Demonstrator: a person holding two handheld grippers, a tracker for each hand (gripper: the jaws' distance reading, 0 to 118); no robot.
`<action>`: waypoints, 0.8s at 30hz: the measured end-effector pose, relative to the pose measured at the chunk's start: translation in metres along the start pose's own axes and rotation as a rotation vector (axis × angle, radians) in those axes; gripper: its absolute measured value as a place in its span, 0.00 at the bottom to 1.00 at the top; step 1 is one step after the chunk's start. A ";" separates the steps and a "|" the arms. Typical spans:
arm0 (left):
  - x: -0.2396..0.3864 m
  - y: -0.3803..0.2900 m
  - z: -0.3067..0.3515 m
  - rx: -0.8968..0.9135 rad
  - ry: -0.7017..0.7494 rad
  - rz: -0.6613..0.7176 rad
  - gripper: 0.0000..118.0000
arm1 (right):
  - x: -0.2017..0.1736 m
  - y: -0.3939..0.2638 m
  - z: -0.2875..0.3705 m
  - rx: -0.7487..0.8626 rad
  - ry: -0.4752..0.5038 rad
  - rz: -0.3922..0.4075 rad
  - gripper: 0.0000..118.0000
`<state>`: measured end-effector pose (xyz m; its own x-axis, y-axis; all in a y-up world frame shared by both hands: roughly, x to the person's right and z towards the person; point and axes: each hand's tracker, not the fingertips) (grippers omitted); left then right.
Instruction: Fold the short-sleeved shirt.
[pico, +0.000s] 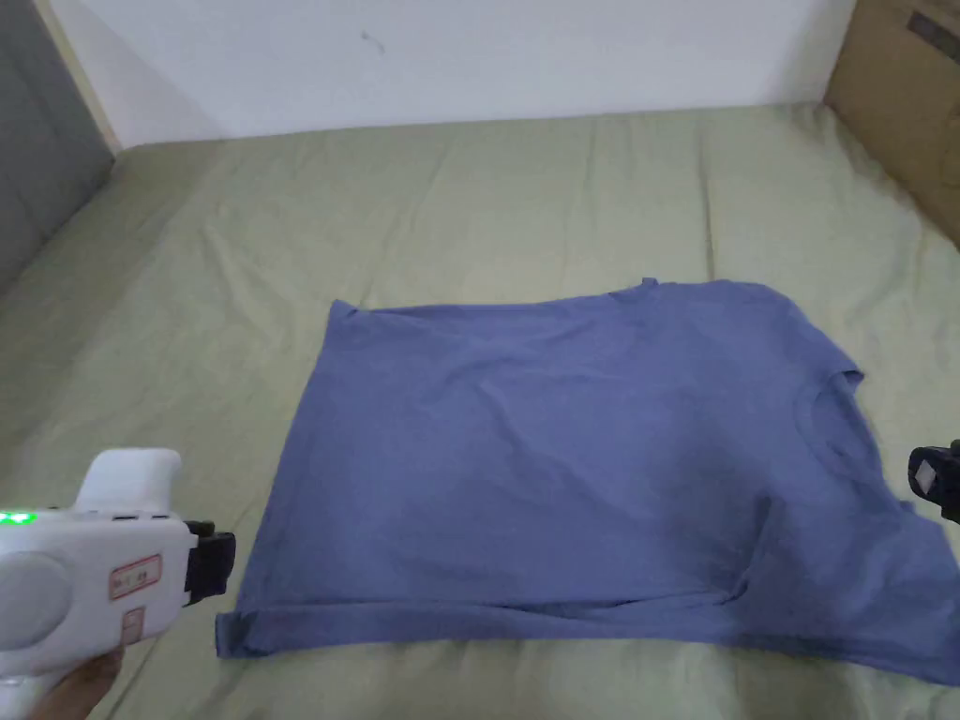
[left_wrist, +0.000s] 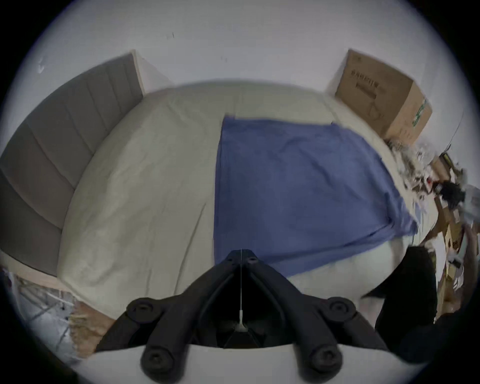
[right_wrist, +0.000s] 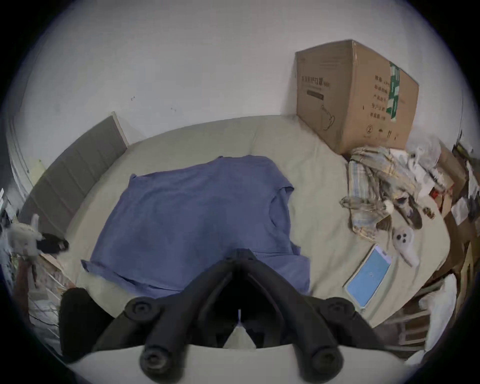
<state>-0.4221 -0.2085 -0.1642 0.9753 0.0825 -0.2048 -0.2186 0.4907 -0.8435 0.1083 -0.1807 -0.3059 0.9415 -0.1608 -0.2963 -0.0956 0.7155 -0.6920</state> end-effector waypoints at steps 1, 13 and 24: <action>-0.007 0.002 -0.007 -0.007 0.091 -0.051 0.00 | 0.002 -0.002 -0.002 -0.007 0.012 -0.026 0.00; -0.040 -0.013 -0.108 -0.243 0.052 -0.016 0.92 | 0.021 -0.013 -0.017 -0.093 0.004 -0.107 0.00; -0.023 -0.010 -0.051 -0.035 -0.002 -0.012 0.02 | 0.050 -0.023 -0.022 -0.172 -0.044 -0.102 0.07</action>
<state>-0.4436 -0.2596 -0.1760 0.9779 0.0786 -0.1938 -0.2080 0.4610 -0.8627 0.1503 -0.2200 -0.3192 0.9619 -0.1941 -0.1926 -0.0492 0.5698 -0.8203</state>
